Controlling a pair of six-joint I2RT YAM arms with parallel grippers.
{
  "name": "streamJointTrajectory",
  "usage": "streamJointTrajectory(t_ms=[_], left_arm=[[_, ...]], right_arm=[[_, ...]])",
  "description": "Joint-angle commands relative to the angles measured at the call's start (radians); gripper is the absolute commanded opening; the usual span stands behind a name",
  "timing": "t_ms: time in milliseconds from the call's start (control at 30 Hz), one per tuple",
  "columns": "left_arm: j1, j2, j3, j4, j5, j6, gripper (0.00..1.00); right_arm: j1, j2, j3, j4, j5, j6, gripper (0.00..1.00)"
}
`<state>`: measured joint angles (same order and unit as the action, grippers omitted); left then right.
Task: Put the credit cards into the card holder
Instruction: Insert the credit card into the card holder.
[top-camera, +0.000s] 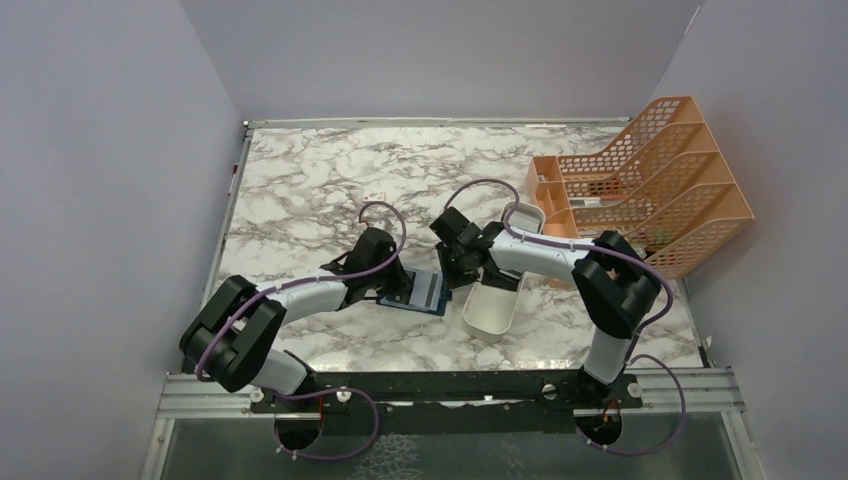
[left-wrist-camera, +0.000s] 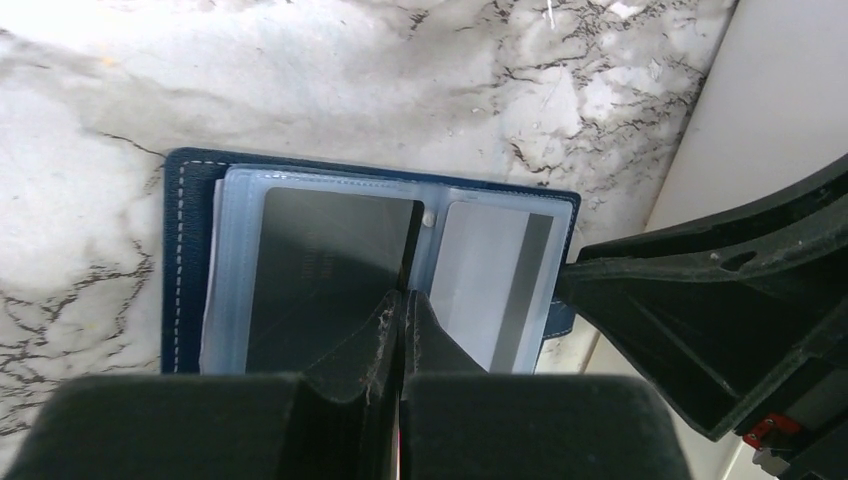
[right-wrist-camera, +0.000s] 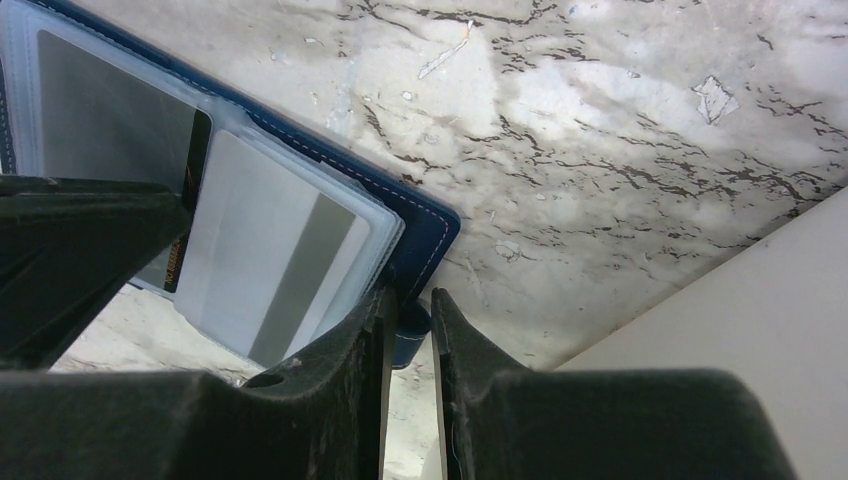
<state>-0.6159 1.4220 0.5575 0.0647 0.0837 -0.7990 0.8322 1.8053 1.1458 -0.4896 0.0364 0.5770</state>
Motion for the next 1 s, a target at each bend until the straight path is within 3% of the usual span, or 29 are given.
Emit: streamJointTrajectory(t_ms=[0, 400, 533, 767, 967], left_arm=[[-0.014, 0.013, 0.007, 0.035, 0.061, -0.006, 0.02], [-0.050, 0.010, -0.023, 0.112, 0.134, -0.085, 0.02], [-0.048, 0.003, -0.007, 0.064, 0.109, -0.069, 0.05], [-0.041, -0.076, 0.044, -0.046, 0.052, -0.031, 0.26], [0.001, -0.152, 0.037, -0.136, 0.016, 0.013, 0.31]], right_arm=[[0.007, 0.029, -0.006, 0.001, 0.011, 0.016, 0.25], [0.007, 0.035, -0.034, 0.067, -0.012, 0.025, 0.24], [0.007, 0.032, -0.024, 0.049, 0.017, 0.019, 0.24], [0.007, -0.053, 0.032, -0.040, 0.111, 0.004, 0.29], [0.008, -0.125, 0.039, -0.035, 0.063, -0.012, 0.29]])
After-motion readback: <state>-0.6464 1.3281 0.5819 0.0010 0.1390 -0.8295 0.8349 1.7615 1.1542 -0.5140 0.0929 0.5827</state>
